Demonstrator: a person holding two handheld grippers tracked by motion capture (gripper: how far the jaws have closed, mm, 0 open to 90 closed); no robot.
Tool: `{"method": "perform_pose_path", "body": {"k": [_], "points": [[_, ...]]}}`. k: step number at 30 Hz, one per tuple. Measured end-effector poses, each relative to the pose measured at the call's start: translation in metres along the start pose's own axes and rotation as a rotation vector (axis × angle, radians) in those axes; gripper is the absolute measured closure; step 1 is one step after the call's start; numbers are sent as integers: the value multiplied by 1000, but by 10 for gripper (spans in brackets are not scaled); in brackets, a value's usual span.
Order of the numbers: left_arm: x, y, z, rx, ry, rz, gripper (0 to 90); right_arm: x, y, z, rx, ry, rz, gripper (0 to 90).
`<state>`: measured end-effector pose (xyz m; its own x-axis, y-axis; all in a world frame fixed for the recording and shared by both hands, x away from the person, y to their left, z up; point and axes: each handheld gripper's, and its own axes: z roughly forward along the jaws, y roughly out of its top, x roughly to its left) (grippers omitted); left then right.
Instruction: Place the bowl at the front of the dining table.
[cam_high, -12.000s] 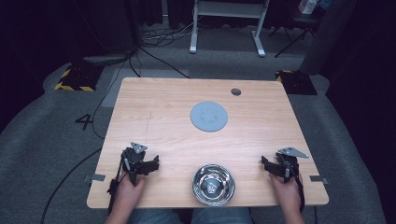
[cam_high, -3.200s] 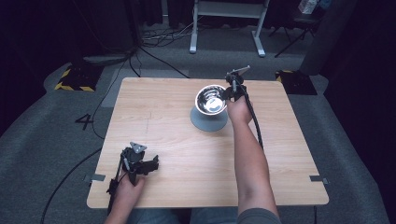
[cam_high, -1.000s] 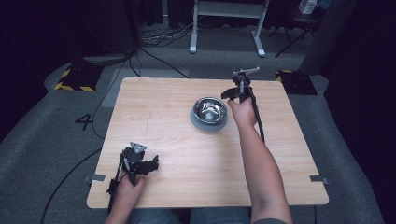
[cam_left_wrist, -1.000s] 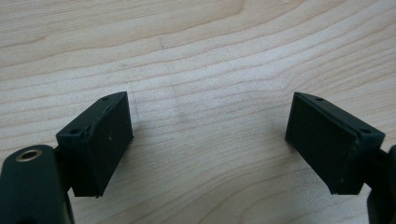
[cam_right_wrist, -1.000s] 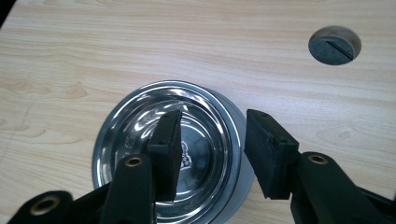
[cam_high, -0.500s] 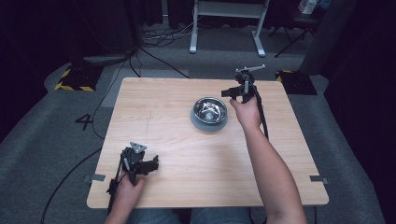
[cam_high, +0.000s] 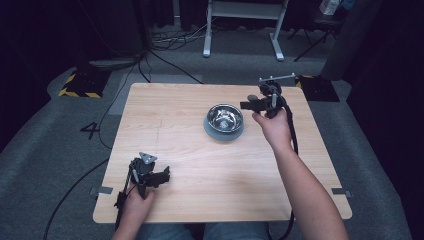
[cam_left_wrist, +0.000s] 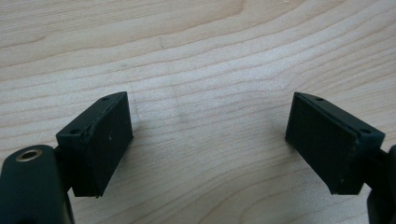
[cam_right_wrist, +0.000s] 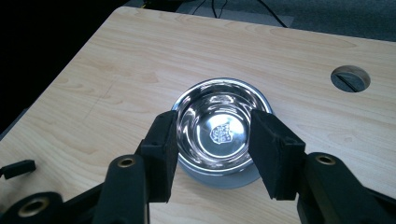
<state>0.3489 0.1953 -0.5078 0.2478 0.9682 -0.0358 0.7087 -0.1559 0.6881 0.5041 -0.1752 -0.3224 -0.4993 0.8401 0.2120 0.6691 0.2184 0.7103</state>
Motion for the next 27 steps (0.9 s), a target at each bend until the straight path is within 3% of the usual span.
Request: {"method": "perform_pose_path", "body": {"k": [9, 13, 27], "points": [[0, 0, 0, 0, -1, 0, 148, 9, -21, -15, 10, 7, -60, 499], [0, 0, 0, 1, 0, 0, 148, 13, -34, -23, 43, 0, -99, 461], [0, 0, 0, -1, -1, 2, 148, 17, -70, -39, 102, 37, -140, 350]]}}
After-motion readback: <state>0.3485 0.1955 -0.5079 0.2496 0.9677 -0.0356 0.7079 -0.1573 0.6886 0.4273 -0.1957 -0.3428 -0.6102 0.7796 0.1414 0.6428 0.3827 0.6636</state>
